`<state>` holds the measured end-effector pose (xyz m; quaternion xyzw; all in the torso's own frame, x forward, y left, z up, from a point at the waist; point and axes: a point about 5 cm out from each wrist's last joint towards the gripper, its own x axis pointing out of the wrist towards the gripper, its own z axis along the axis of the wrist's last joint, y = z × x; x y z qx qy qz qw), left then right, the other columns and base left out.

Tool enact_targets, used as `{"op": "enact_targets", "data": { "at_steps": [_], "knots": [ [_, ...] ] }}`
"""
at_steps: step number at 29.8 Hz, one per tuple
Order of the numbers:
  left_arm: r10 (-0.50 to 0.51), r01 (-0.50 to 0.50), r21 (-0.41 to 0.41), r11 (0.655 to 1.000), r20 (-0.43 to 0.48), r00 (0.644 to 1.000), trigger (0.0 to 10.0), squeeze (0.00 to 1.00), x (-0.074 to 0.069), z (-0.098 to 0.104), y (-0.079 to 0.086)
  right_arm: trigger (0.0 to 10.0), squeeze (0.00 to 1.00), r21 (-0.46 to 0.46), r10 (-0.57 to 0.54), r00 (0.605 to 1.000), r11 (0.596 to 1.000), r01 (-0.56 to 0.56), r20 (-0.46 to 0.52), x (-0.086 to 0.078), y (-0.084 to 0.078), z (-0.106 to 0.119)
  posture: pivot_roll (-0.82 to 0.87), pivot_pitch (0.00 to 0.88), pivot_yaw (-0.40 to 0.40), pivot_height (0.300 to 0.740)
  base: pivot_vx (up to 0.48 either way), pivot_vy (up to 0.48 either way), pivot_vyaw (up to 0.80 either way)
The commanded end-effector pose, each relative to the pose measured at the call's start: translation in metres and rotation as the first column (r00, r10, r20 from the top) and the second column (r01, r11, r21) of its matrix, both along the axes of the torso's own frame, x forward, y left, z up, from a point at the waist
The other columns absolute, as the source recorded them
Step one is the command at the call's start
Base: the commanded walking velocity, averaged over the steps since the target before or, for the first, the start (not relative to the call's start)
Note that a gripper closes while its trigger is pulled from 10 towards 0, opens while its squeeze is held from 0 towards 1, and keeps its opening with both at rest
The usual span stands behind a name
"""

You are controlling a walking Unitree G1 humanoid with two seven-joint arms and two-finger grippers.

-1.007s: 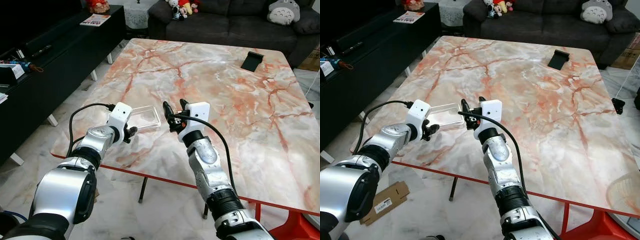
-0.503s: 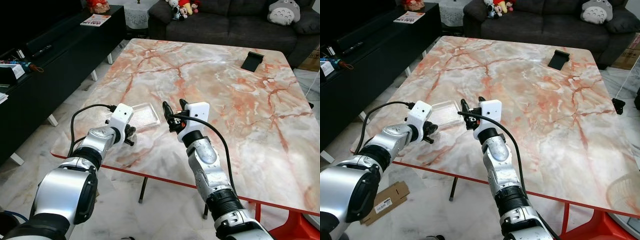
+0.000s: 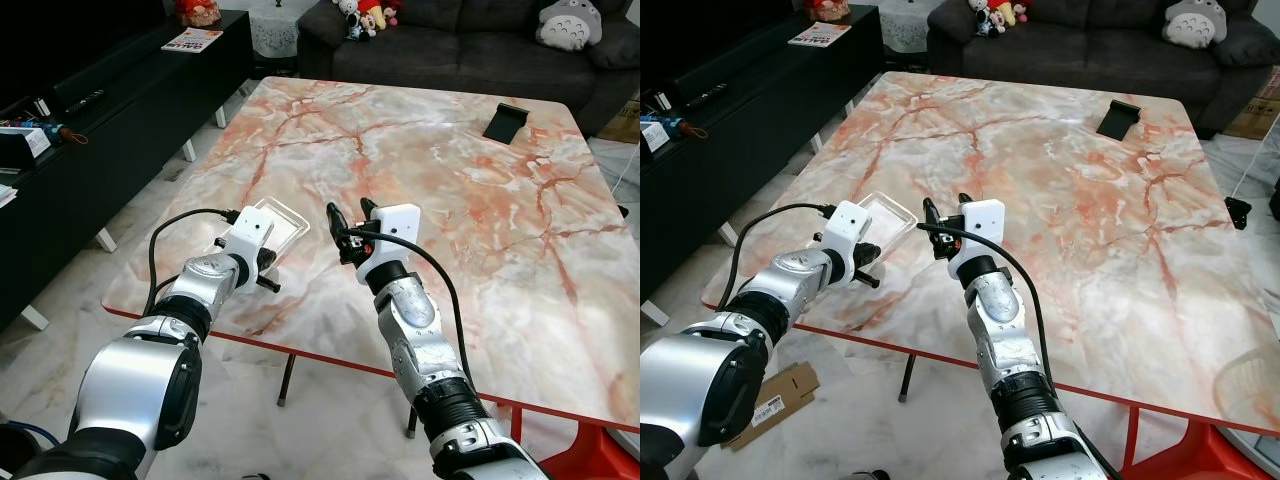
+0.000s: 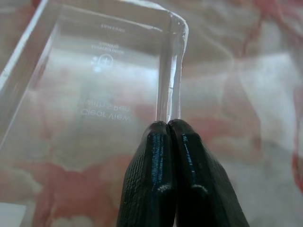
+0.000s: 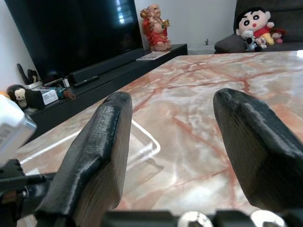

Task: Picking trash to rubbish bin

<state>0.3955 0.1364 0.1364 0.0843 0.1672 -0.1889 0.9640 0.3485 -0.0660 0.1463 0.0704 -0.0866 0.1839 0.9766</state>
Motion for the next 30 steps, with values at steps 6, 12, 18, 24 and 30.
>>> {"op": "enact_targets", "data": {
  "at_steps": [6,12,18,24,30],
  "knots": [
    [0.118,-0.109,-0.044,0.993,0.364,0.924,10.0,0.00,0.012,0.049,-0.008,10.0,0.00,0.009,-0.016,1.000,1.000,0.016,0.000,0.001,-0.001,0.001,0.09,0.082,0.018,0.740,0.000,0.000,0.00],
    [0.129,-0.110,-0.068,0.992,0.508,0.852,10.0,0.00,0.003,0.052,-0.020,10.0,0.00,0.025,-0.027,1.000,0.999,0.027,0.008,0.002,-0.003,0.005,0.09,0.078,0.024,0.740,0.000,0.000,0.00],
    [0.113,-0.094,-0.064,0.993,0.444,0.889,10.0,0.00,0.000,0.036,-0.022,10.0,0.00,0.021,-0.029,1.000,0.999,0.029,0.006,0.003,-0.003,0.004,0.09,0.070,0.028,0.740,0.000,0.000,0.00],
    [0.293,-0.261,-0.134,0.956,0.419,0.859,10.0,1.00,0.003,0.038,0.013,10.0,0.00,0.020,-0.040,0.999,0.999,0.039,0.006,0.003,-0.005,0.003,0.08,0.059,0.040,0.740,0.000,0.000,0.00],
    [0.387,-0.360,-0.144,0.922,0.401,0.831,10.0,1.00,0.002,0.036,0.038,10.0,0.00,0.020,-0.033,0.999,0.999,0.033,0.001,0.002,-0.003,0.001,0.09,0.047,0.036,0.740,0.000,0.000,0.00]
  ]
}}
